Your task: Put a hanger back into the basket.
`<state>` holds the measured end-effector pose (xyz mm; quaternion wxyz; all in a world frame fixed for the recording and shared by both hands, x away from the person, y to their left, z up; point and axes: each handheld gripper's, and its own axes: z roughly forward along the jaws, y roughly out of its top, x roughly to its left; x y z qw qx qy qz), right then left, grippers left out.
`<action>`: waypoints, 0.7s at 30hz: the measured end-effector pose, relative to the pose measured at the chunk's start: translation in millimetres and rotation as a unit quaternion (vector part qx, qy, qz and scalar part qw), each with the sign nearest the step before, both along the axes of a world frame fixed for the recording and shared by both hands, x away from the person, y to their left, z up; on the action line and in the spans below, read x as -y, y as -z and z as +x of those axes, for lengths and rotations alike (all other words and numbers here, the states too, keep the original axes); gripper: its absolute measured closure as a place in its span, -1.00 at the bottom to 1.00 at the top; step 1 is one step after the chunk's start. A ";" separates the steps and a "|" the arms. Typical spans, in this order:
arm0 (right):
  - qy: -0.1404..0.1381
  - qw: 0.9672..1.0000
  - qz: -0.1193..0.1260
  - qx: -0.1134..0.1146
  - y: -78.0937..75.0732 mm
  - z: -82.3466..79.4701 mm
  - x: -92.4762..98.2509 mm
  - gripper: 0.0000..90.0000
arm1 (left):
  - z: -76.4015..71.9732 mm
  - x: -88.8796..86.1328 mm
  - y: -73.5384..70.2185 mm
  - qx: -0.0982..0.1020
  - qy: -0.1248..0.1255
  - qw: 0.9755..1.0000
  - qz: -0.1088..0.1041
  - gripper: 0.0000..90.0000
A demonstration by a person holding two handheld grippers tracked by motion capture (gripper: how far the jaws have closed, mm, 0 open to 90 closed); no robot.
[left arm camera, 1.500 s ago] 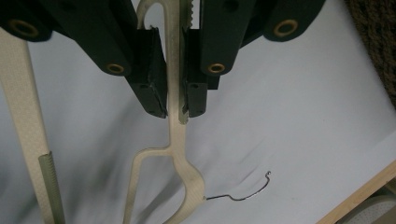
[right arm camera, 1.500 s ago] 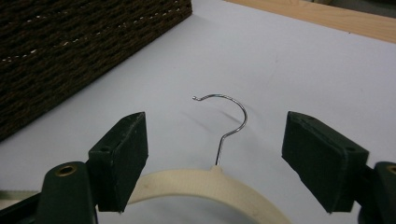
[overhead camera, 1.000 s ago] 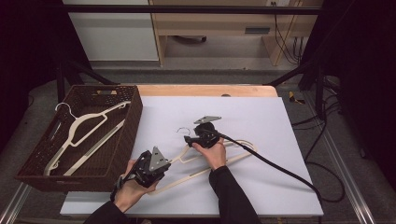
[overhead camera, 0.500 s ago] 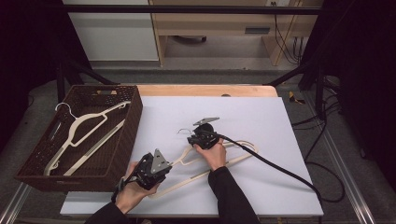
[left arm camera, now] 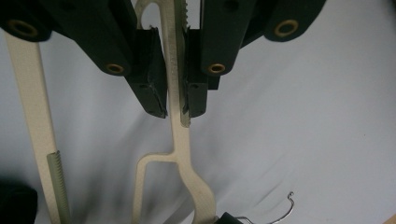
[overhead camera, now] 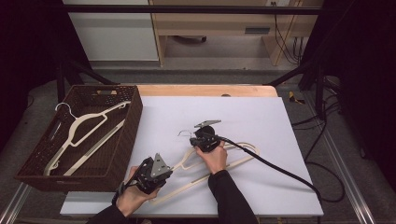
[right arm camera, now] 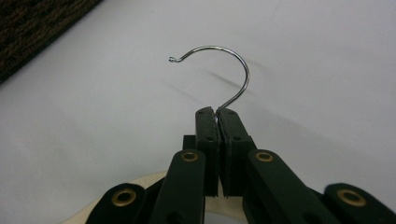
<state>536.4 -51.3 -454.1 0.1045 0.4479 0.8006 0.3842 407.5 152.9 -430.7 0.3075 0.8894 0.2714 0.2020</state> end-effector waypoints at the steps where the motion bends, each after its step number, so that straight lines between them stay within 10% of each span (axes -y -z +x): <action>1: 0.004 1.000 0.004 -0.002 -0.3 -0.6 0.3 0.97 | -0.9 1.0 1.4 0.004 -0.003 1.000 -0.006 0.77; 21: 0.006 0.999 0.029 0.028 -11.2 -14.9 5.0 0.98 | 3.9 -0.2 9.1 -0.014 -0.009 1.000 -0.026 0.85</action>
